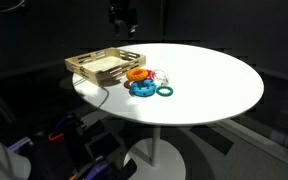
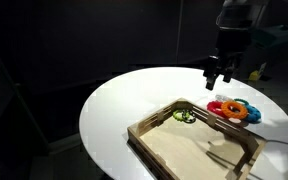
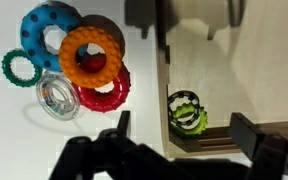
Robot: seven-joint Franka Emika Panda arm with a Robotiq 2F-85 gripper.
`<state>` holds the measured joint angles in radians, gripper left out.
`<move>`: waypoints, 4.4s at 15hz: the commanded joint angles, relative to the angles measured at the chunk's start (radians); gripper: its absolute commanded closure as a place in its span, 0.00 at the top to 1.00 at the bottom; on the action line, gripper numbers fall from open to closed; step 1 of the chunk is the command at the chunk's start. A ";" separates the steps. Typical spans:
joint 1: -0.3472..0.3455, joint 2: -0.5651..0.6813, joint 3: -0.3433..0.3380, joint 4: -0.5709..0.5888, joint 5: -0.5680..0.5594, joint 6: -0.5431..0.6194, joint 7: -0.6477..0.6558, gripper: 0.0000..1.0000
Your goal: Put the white and black ring on the other rings
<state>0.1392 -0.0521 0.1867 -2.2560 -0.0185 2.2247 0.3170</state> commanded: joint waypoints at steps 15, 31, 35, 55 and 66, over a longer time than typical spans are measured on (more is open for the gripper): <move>0.095 0.257 -0.015 0.107 -0.105 0.123 0.074 1.00; 0.138 0.365 -0.053 0.118 -0.131 0.239 0.095 1.00; 0.140 0.381 -0.067 0.119 -0.124 0.282 0.089 1.00; 0.175 0.414 -0.081 0.146 -0.117 0.316 0.076 0.12; 0.138 0.294 -0.032 0.143 -0.012 0.304 0.000 0.06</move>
<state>0.3044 0.2943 0.1295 -2.1077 -0.0889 2.5432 0.3737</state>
